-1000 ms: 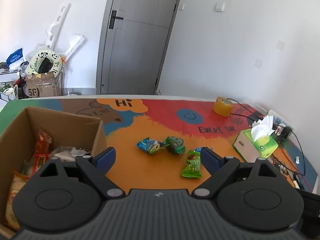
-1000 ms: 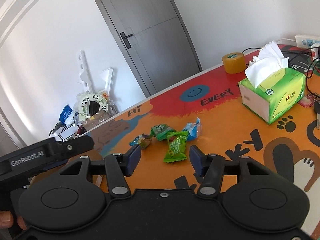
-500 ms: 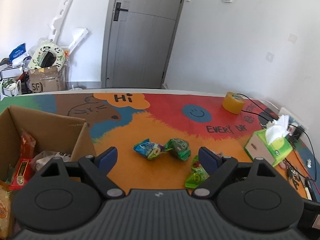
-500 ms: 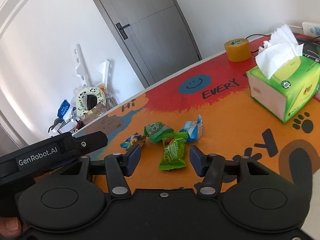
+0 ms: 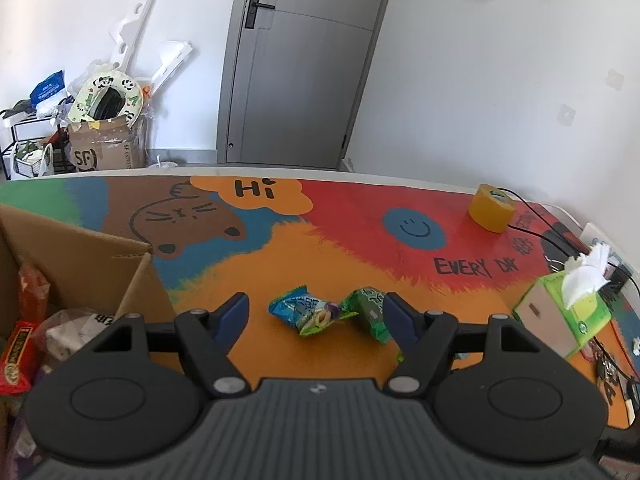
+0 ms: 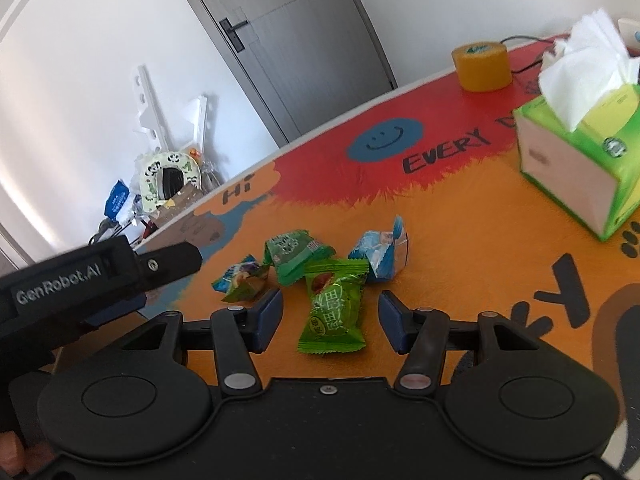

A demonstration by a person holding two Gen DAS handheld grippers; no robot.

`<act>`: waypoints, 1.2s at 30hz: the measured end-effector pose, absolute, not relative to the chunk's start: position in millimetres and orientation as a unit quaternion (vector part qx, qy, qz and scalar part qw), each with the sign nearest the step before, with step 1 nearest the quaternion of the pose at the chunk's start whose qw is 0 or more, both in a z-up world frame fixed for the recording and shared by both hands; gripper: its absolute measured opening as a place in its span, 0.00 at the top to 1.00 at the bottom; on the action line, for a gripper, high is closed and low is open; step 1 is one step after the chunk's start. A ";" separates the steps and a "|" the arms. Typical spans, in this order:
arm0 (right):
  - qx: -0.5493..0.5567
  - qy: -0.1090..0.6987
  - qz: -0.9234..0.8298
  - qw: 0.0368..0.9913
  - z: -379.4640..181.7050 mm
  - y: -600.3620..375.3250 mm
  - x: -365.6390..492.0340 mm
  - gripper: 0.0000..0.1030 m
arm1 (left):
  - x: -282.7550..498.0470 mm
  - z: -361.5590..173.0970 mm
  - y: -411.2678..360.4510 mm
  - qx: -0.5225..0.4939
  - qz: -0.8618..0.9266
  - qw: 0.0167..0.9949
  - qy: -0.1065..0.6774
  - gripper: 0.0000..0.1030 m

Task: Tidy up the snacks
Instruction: 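Withdraw both open tools from the box toward the green and blue candies, then close left tool on blue candy packet while right tool grasps green candy packet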

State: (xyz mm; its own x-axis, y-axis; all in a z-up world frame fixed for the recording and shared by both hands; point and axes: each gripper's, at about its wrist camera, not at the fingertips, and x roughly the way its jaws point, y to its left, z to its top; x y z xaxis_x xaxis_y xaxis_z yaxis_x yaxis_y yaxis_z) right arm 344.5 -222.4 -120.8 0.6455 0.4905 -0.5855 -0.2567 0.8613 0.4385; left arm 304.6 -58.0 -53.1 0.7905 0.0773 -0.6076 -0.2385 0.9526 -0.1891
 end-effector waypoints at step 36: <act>0.160 0.352 0.189 0.903 -126.5 -240.6 352.4 0.55 | 342.8 -106.0 -53.5 -0.125 0.094 0.926 0.343 0.67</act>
